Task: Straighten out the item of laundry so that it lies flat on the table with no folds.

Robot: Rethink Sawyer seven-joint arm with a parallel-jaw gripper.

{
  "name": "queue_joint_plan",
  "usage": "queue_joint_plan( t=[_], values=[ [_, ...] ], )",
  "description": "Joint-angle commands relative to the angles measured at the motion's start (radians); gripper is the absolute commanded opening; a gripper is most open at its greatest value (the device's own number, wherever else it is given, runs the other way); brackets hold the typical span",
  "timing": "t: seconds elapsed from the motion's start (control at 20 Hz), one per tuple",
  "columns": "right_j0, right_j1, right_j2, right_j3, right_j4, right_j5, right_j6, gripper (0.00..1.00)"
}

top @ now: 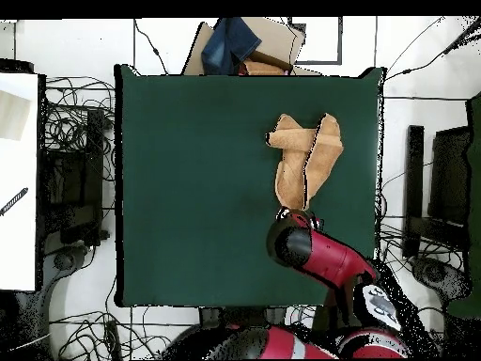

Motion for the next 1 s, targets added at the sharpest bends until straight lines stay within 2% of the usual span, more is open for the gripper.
queue_joint_plan(
  t=[0.05,0.2,0.3,0.35,0.45,0.55,0.75,1.0],
  values=[
    [0.084,0.008,-0.075,-0.013,0.231,-0.038,0.394,0.00],
    [0.047,0.005,-0.022,0.053,0.319,-0.282,0.523,0.00],
    [0.060,0.017,-0.015,0.072,0.407,-0.348,0.597,0.00],
    [0.051,0.017,0.006,0.081,0.416,-0.385,0.621,0.00],
    [0.049,0.015,0.033,0.100,0.480,-0.348,0.652,0.00],
    [0.035,0.015,0.070,0.121,0.521,-0.361,0.706,0.00],
    [0.134,0.062,0.002,0.122,0.657,-0.415,0.720,0.00],
    [0.167,0.085,0.006,0.125,0.671,-0.480,0.772,0.00]
  ],
)
